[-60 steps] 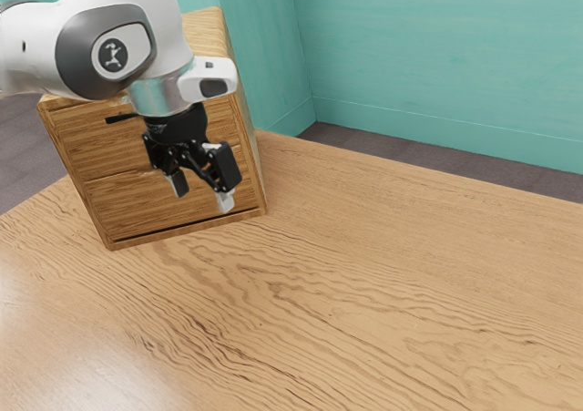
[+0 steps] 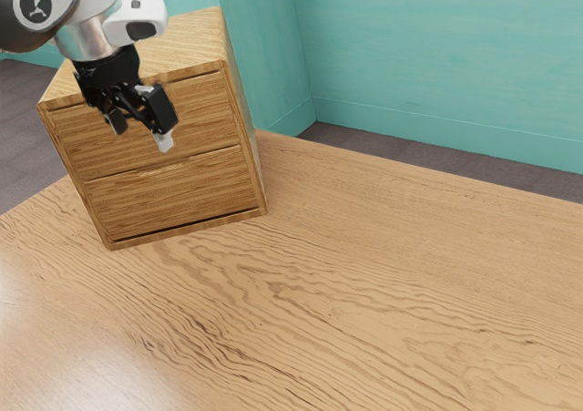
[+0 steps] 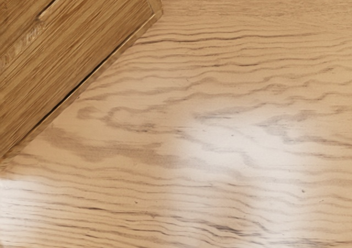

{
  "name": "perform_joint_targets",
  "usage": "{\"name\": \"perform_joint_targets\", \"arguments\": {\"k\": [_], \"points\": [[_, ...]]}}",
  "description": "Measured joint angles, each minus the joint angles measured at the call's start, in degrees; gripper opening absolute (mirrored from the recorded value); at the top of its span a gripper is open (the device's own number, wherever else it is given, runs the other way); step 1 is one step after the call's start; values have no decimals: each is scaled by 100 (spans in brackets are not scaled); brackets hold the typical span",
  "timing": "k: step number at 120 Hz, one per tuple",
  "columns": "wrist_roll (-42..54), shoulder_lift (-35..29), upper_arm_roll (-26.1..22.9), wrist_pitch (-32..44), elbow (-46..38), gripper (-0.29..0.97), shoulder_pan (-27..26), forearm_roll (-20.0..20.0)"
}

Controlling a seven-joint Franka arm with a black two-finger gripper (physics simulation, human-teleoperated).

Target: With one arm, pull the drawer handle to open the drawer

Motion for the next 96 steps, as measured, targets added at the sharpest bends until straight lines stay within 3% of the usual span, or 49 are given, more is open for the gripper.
{"name": "perform_joint_targets", "arguments": {"k": [27,37,51,96], "points": [[1447,164,57,1054,-110,68,494,253],[1920,-24,68,1475,-606,68,598,435],[2613,-475,230,2184,-1519,68,450,639],[4299,-711,399,3492,-2253,68,331,1061]]}}
